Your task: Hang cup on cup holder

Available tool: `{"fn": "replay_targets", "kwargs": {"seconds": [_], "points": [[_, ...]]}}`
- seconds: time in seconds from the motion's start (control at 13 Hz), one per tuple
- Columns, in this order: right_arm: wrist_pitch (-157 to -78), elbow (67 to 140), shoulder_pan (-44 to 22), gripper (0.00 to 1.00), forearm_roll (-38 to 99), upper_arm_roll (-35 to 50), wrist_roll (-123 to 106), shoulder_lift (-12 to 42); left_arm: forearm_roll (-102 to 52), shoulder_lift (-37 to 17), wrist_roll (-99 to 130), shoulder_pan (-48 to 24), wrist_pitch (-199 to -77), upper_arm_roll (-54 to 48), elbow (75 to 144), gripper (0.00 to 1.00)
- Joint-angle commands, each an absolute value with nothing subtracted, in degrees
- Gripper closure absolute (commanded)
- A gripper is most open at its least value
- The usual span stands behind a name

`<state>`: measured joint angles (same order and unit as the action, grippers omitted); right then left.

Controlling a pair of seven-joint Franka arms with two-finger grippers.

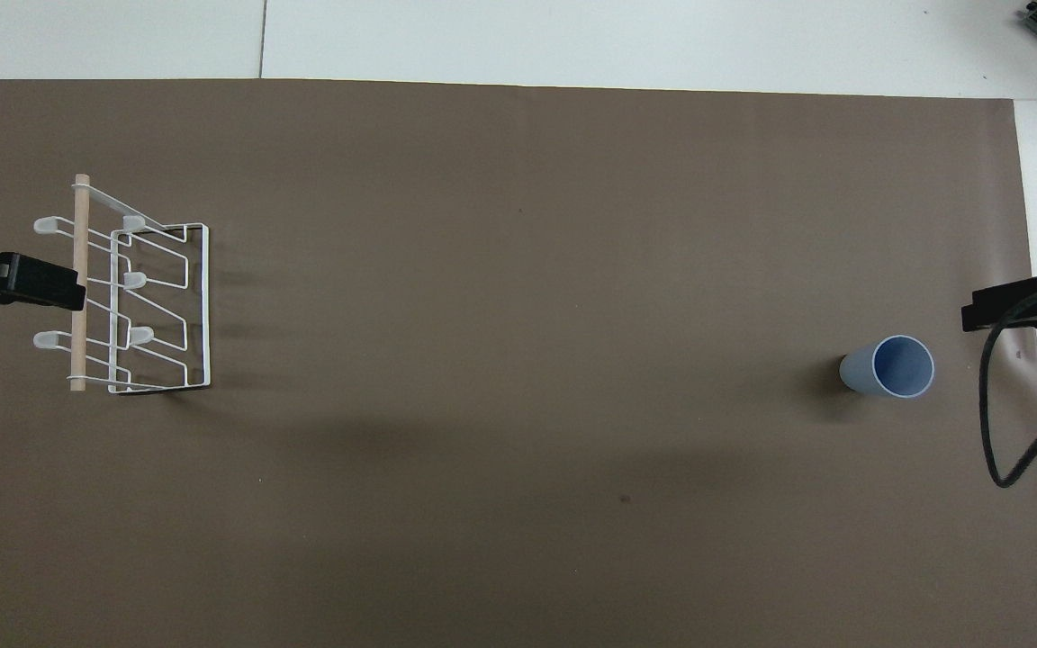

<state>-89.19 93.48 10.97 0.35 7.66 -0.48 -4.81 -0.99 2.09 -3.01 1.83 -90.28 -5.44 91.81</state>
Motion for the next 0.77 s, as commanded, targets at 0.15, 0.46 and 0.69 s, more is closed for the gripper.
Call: {"fn": "replay_targets", "kwargs": {"seconds": [0.15,0.46,0.69], "points": [[-90.7,96.2,11.3,0.00,1.4,7.3,-1.8,-6.5,-0.4,3.3,-3.1,1.8,-90.4,-5.2,93.3,0.00],[-92.5,100.2,11.3,0.00,1.4,6.9,-1.9,-8.3,-0.4,3.3,-3.1,1.8,-90.4,-5.2,93.3,0.00],[-103.7,110.4,11.3,0.00,1.4,6.9,-2.6,-11.7,-0.4,3.3,-3.1,1.8,-90.4,-5.2,93.3,0.00]]}}
